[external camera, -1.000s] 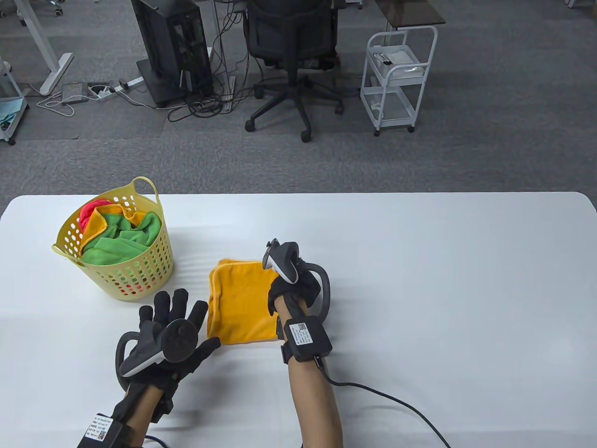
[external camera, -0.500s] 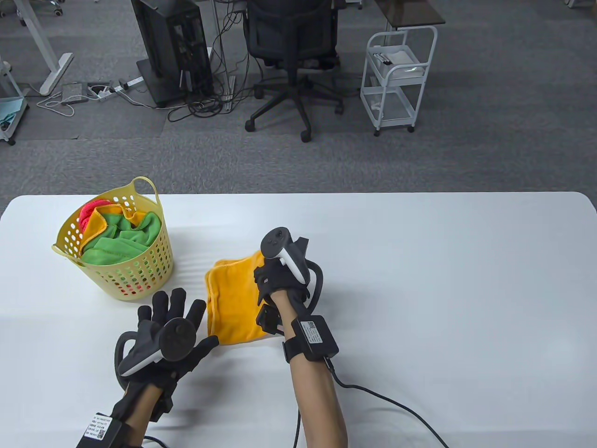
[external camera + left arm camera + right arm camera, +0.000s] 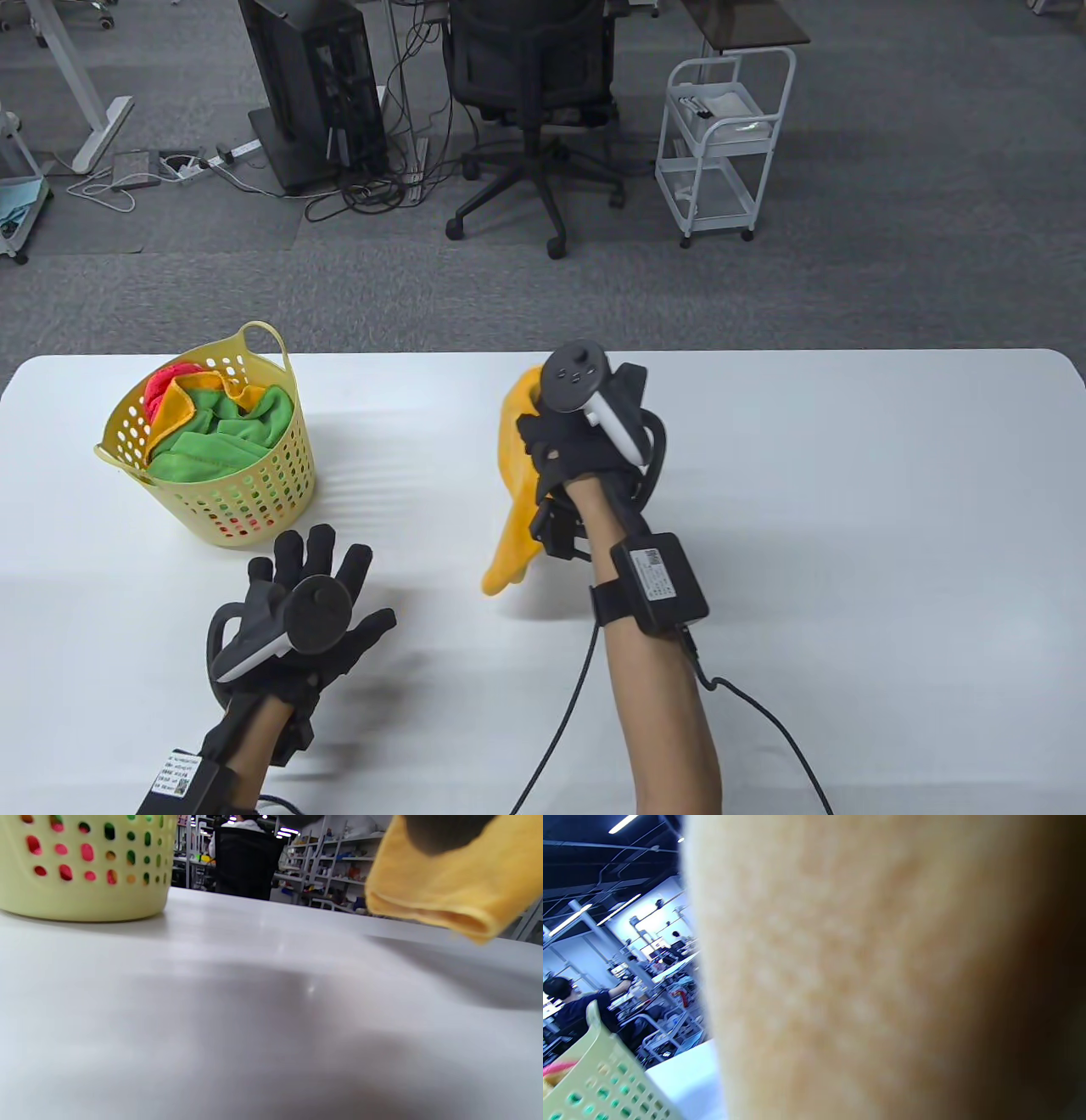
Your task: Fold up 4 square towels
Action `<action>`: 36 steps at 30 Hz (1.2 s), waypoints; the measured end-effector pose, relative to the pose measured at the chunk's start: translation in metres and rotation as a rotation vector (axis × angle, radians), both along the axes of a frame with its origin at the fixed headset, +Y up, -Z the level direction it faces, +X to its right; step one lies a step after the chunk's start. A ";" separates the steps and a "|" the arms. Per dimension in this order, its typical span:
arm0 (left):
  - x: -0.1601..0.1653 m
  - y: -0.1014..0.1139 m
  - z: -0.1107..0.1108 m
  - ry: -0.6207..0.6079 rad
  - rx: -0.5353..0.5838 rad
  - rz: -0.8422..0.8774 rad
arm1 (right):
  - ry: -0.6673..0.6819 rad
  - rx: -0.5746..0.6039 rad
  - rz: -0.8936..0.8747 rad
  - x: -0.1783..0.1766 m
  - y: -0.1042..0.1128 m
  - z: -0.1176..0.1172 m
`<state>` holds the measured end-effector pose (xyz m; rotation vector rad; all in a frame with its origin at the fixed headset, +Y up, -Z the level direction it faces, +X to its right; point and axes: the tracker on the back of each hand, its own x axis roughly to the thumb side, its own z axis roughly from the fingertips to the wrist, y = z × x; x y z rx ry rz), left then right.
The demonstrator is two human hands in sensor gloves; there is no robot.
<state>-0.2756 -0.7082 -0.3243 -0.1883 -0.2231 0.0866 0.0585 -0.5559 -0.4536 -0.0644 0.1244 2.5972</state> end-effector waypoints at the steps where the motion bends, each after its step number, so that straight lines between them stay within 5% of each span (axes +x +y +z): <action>1: 0.000 0.000 0.000 0.001 0.000 0.000 | -0.028 0.002 -0.006 0.020 0.004 0.002; 9: 0.000 -0.001 0.000 0.008 -0.011 -0.008 | -0.198 -0.007 0.013 0.138 0.006 0.016; 16: 0.000 -0.004 0.000 0.016 -0.024 -0.006 | -0.233 -0.049 -0.023 0.202 -0.013 0.016; 21: 0.000 -0.008 -0.002 0.019 -0.043 0.010 | -0.168 -0.032 -0.202 0.231 -0.026 0.013; 26: 0.000 -0.007 -0.002 0.035 -0.037 0.002 | -0.179 -0.060 -0.364 0.271 -0.070 0.004; 31: -0.001 -0.007 -0.002 0.043 -0.034 0.002 | -0.318 -0.142 -0.195 0.300 -0.114 -0.002; 36: -0.001 -0.007 -0.002 0.044 -0.039 -0.002 | -0.416 -0.225 0.190 0.306 -0.133 -0.004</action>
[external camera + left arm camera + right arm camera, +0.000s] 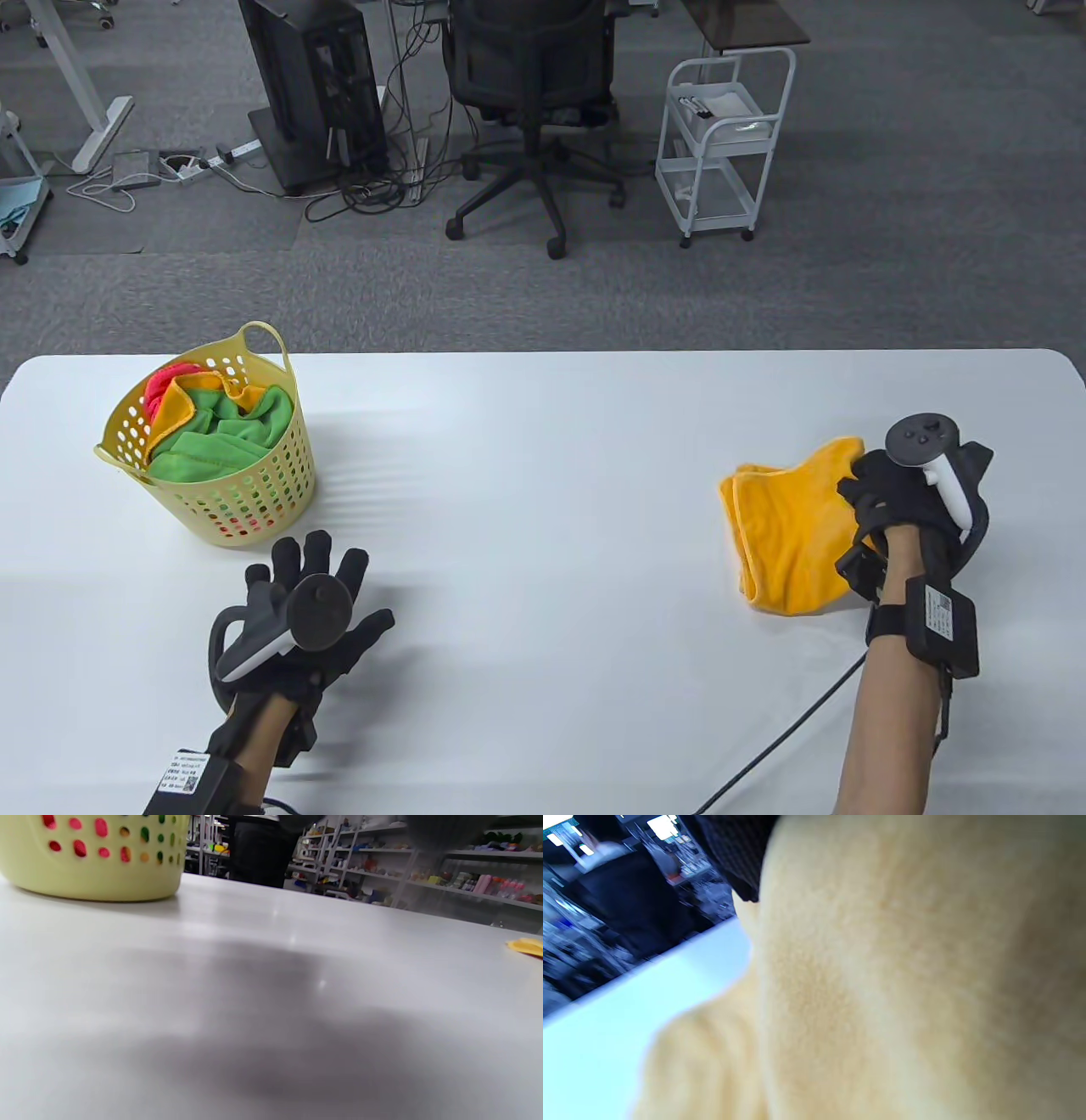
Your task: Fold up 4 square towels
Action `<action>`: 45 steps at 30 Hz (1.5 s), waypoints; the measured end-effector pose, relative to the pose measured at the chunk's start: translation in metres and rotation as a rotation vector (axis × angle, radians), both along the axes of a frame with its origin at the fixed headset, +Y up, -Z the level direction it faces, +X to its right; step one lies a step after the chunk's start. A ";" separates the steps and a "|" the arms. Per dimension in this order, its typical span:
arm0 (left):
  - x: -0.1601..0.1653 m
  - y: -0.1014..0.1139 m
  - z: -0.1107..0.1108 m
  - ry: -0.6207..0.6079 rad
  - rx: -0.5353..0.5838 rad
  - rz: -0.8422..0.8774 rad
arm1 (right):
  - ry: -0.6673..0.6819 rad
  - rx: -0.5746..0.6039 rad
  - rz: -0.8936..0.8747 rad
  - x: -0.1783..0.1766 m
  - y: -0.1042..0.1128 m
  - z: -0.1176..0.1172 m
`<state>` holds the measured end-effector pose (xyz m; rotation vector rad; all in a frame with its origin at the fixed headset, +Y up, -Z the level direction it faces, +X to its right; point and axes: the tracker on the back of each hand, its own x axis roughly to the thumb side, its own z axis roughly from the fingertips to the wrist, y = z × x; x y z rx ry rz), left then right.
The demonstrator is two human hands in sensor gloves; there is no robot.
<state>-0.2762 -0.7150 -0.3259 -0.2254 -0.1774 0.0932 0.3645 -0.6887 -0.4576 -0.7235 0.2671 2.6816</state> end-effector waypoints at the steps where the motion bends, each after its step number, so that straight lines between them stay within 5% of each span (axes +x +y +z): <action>1: 0.000 0.000 0.000 -0.001 0.000 0.000 | -0.015 -0.016 0.047 -0.001 -0.004 0.000; 8: -0.001 0.004 0.001 0.006 0.023 -0.001 | -0.086 -0.051 0.396 -0.019 -0.003 0.013; 28: -0.003 0.018 0.007 0.004 0.116 0.029 | 0.356 0.193 0.328 -0.177 0.043 0.122; 35: -0.005 0.019 0.006 0.012 0.120 0.032 | 0.515 0.258 0.249 -0.221 0.034 0.143; 45: -0.008 0.017 0.005 0.021 0.105 0.043 | 0.665 0.124 0.191 -0.234 -0.014 0.133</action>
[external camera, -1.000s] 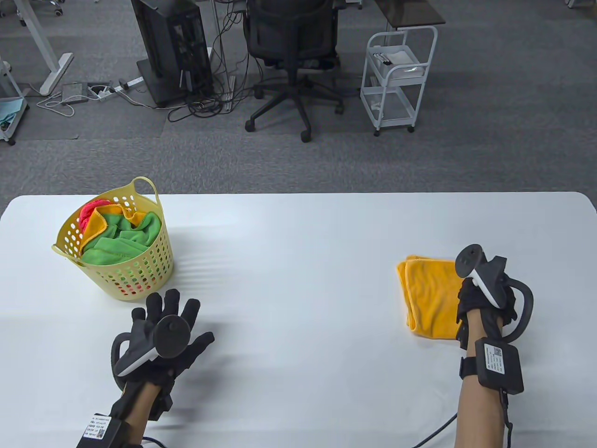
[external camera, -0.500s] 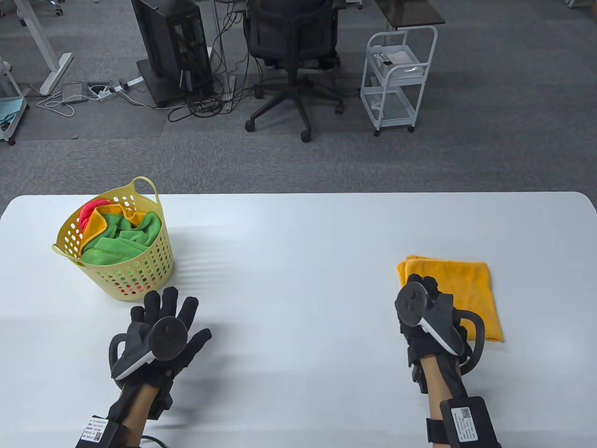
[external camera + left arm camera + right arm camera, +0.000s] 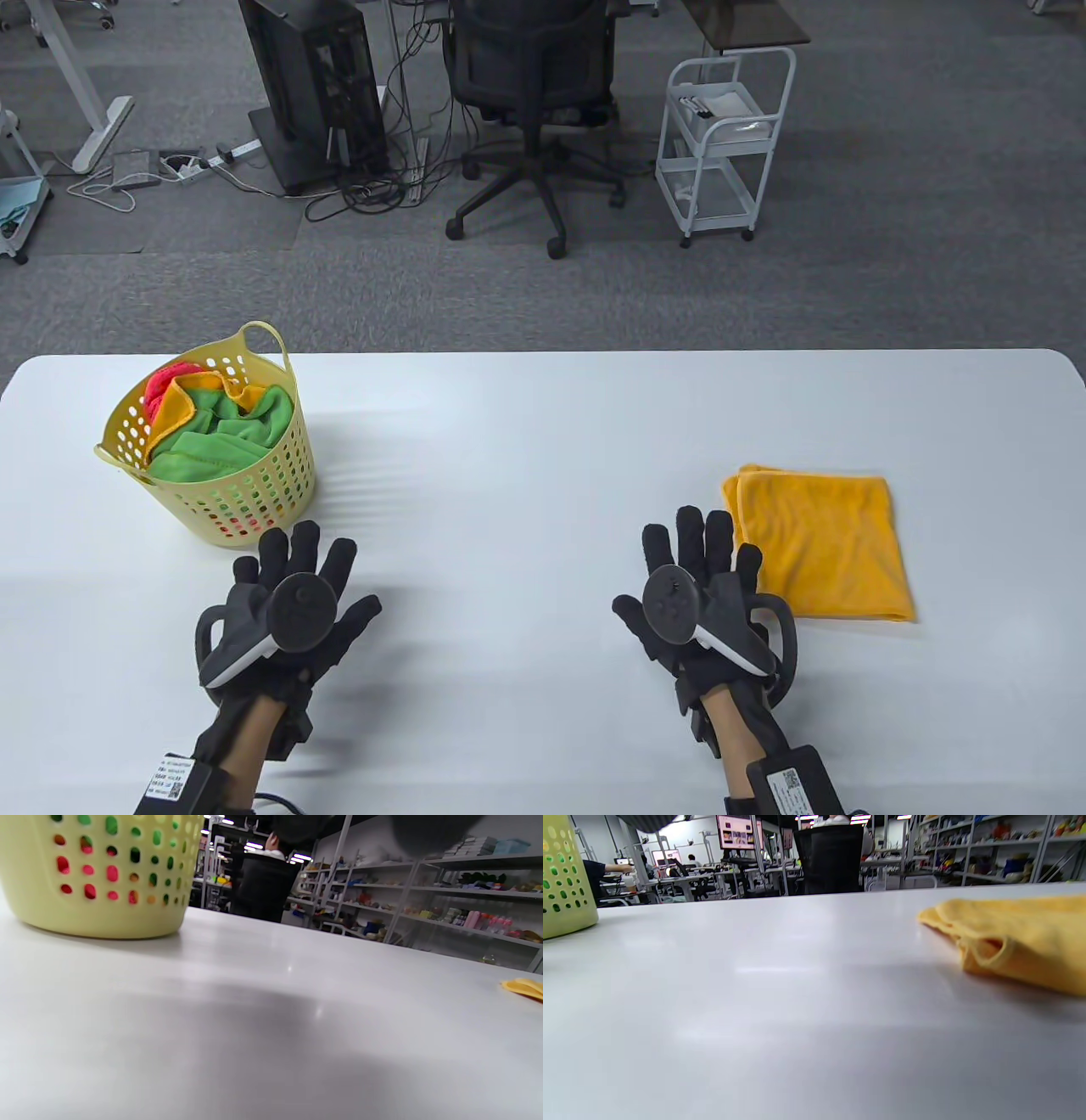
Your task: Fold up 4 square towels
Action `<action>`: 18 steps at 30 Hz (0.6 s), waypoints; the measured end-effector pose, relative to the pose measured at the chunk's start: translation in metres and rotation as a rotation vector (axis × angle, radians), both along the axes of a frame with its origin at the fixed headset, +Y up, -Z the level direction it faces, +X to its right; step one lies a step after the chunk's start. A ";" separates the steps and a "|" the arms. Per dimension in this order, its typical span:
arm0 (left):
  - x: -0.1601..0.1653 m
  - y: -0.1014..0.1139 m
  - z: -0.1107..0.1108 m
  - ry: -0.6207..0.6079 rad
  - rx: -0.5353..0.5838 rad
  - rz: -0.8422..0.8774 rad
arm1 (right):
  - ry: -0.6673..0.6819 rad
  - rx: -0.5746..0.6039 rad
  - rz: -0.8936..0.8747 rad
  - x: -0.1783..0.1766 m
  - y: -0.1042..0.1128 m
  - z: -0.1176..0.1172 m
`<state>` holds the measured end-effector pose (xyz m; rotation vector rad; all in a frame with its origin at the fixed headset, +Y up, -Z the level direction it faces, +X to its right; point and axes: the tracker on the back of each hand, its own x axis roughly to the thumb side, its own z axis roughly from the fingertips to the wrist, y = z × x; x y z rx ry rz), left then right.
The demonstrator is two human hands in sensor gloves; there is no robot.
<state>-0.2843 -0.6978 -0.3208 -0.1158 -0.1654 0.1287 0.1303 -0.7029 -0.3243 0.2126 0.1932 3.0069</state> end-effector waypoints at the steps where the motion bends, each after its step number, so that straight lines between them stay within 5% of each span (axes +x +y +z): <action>1: -0.002 -0.001 0.000 -0.001 -0.006 0.010 | 0.001 -0.017 -0.002 0.002 -0.004 -0.001; 18: -0.005 -0.004 -0.007 0.001 0.001 0.025 | -0.036 -0.088 -0.028 0.025 -0.025 -0.003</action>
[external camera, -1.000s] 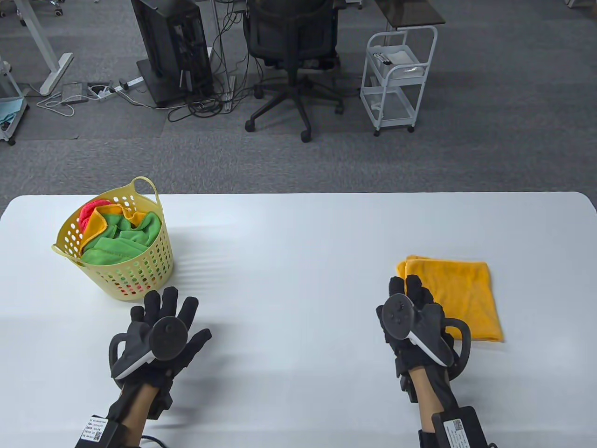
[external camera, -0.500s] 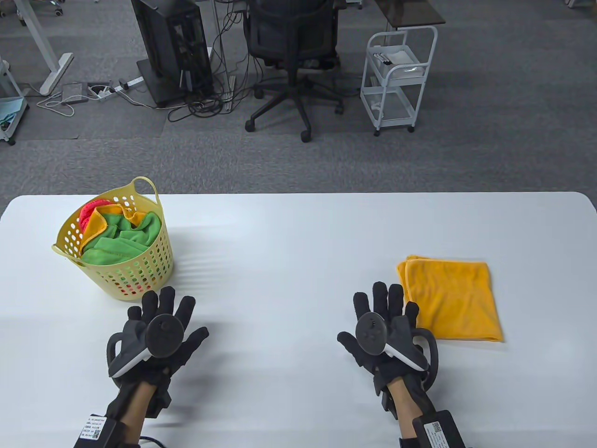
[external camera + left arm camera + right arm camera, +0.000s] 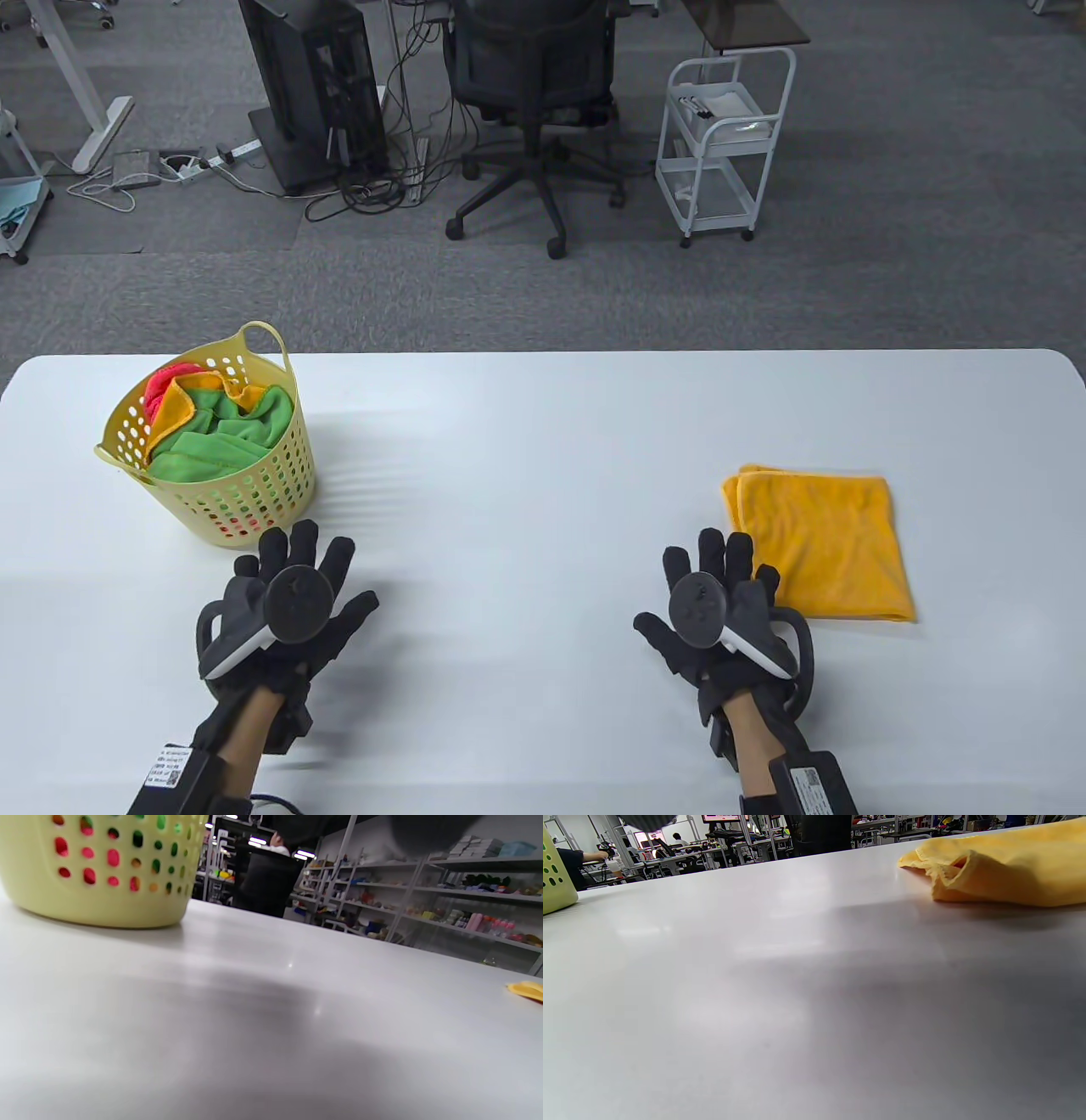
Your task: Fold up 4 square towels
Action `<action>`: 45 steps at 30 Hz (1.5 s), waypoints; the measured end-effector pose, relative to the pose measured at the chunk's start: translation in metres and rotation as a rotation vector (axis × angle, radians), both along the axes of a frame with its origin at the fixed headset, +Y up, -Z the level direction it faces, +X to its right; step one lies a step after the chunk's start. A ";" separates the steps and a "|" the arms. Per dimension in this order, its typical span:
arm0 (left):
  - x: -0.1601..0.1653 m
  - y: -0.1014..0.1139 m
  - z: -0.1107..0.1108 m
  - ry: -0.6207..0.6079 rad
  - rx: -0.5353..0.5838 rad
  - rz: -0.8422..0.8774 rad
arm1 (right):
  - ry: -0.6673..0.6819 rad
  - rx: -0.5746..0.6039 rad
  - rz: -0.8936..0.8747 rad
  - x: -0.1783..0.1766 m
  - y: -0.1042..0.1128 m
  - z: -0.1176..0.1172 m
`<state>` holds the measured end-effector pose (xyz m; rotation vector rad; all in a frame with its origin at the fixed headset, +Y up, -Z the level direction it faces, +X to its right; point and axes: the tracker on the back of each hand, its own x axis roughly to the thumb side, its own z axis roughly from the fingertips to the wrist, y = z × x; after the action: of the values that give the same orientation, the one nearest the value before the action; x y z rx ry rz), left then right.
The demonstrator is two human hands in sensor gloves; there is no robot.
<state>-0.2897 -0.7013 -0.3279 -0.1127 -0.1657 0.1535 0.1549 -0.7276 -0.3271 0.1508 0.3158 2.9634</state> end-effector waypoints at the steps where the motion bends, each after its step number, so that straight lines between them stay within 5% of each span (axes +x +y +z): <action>1: 0.000 0.004 0.001 -0.004 0.014 0.003 | 0.002 0.000 -0.005 0.000 0.000 -0.001; 6: -0.008 0.034 0.003 0.010 0.127 0.003 | 0.018 -0.008 -0.020 -0.001 -0.001 -0.001; 11: -0.036 0.095 -0.023 0.081 0.175 0.058 | 0.029 -0.008 -0.040 -0.002 -0.001 -0.002; 15: -0.061 0.149 -0.071 0.157 0.098 0.028 | 0.032 -0.005 -0.024 -0.001 -0.001 -0.003; 18: -0.075 0.165 -0.109 0.209 0.055 0.010 | 0.024 -0.002 -0.018 0.000 0.000 -0.002; 21: -0.080 0.159 -0.147 0.252 -0.139 -0.030 | 0.008 0.002 -0.022 0.003 0.001 -0.002; 29: -0.083 0.120 -0.199 0.271 -0.281 -0.071 | -0.014 -0.010 -0.058 0.009 0.000 -0.004; 35: -0.087 0.104 -0.209 0.303 -0.463 -0.086 | -0.009 -0.014 -0.063 0.008 0.000 -0.004; 45: -0.100 0.089 -0.208 0.365 -0.524 -0.176 | -0.003 -0.005 -0.070 0.008 -0.001 -0.006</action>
<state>-0.3892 -0.6124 -0.5357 -0.6151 0.2528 0.0366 0.1629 -0.7284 -0.3330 0.1532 0.3115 2.8935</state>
